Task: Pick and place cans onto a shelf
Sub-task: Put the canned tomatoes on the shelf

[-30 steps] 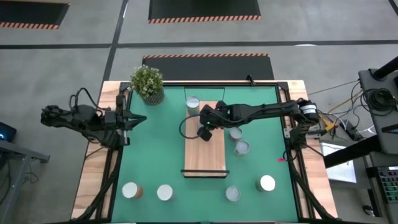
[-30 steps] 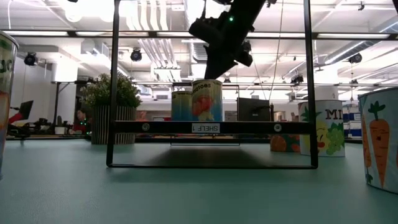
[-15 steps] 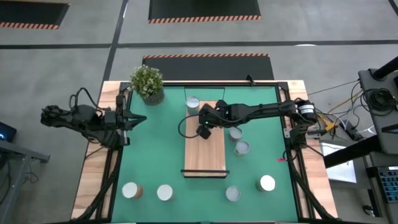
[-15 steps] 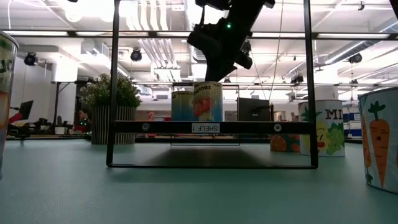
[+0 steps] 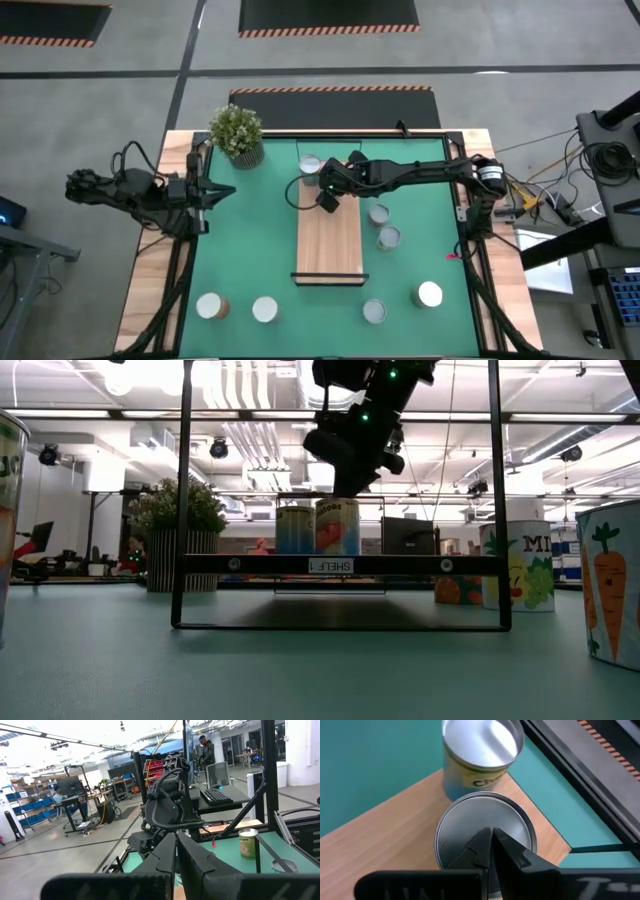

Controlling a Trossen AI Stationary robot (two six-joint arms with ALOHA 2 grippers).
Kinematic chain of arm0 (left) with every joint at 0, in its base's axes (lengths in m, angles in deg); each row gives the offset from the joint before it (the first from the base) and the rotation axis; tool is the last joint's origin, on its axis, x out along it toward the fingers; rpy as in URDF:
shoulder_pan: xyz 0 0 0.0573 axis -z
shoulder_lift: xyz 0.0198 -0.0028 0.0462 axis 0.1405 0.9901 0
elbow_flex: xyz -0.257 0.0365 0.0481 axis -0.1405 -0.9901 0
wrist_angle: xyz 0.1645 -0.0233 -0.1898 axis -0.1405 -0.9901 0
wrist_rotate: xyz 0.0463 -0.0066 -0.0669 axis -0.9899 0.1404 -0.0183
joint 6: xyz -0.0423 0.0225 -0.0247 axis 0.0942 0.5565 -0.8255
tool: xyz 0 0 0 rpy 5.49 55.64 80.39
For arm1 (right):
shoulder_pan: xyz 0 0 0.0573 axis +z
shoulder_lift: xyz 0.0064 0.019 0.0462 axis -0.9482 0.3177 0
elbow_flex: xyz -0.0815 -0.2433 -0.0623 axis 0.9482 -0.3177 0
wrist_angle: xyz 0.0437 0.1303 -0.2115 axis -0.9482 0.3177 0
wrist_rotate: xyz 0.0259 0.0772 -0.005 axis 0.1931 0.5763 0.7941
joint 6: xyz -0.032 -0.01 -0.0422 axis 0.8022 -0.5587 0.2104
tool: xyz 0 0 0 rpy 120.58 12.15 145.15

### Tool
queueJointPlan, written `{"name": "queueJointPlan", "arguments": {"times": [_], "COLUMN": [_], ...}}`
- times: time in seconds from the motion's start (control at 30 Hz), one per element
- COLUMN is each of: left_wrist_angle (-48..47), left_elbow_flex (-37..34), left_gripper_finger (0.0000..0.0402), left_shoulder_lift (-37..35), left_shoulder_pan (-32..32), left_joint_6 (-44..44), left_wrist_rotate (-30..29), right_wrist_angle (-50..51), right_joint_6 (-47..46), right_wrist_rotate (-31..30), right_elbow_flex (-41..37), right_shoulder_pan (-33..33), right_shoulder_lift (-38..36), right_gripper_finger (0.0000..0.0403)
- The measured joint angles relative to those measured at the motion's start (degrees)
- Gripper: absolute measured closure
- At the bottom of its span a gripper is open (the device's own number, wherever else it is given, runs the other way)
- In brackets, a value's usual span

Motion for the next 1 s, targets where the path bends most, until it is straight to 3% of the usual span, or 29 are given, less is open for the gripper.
{"name": "queueJointPlan", "arguments": {"times": [1.0], "left_wrist_angle": [-0.1], "left_elbow_flex": [0.0], "left_gripper_finger": [0.0402], "left_shoulder_lift": [0.0], "left_shoulder_pan": [0.0], "left_joint_6": [0.0], "left_wrist_rotate": [0.0], "right_wrist_angle": [-4.6], "right_joint_6": [6.8], "right_wrist_rotate": [0.4], "right_elbow_flex": [-0.2], "right_shoulder_pan": [-5.2], "right_shoulder_lift": [0.1], "right_gripper_finger": [0.0394]}}
